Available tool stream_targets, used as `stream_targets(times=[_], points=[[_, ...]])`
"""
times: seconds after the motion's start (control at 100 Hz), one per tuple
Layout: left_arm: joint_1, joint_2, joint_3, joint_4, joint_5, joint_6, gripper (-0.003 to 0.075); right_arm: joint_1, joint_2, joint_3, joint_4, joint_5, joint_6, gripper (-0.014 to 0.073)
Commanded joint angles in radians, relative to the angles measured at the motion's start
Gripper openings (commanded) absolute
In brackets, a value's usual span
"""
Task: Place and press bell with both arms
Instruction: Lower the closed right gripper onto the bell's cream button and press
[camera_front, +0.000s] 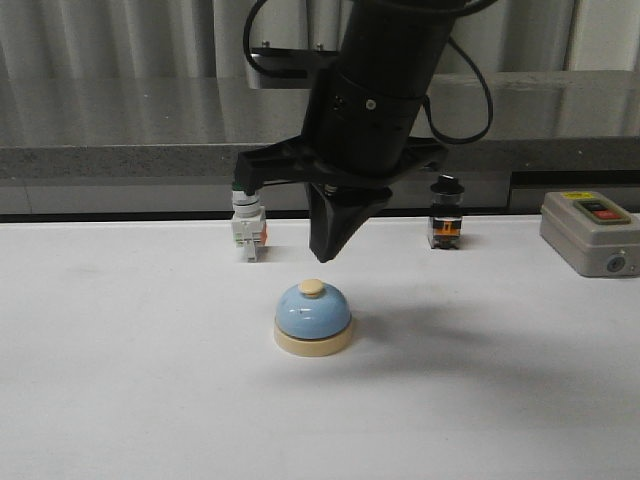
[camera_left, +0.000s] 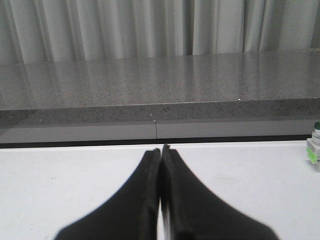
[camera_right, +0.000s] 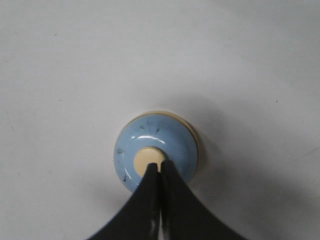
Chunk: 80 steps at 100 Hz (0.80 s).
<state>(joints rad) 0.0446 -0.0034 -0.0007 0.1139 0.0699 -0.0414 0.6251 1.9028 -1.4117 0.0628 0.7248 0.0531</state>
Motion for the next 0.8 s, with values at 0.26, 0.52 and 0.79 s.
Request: stream_targets(times=[0.26,0.52,0.79], points=[[0.001,-0.029,0.043,-0.001,-0.079,-0.009,-0.002,0.005,-0.007,-0.037,0.048,-0.016,-0.014,-0.006],[0.001,-0.029,0.043,-0.001,-0.079,-0.009,-0.0019,0.006,0.026,-0.039,0.05,-0.01,-0.014,-0.006],[0.001,-0.029,0.043,-0.001,-0.079,-0.009,-0.002,0.004,-0.016,-0.098,0.048,0.059,-0.014,-0.006]])
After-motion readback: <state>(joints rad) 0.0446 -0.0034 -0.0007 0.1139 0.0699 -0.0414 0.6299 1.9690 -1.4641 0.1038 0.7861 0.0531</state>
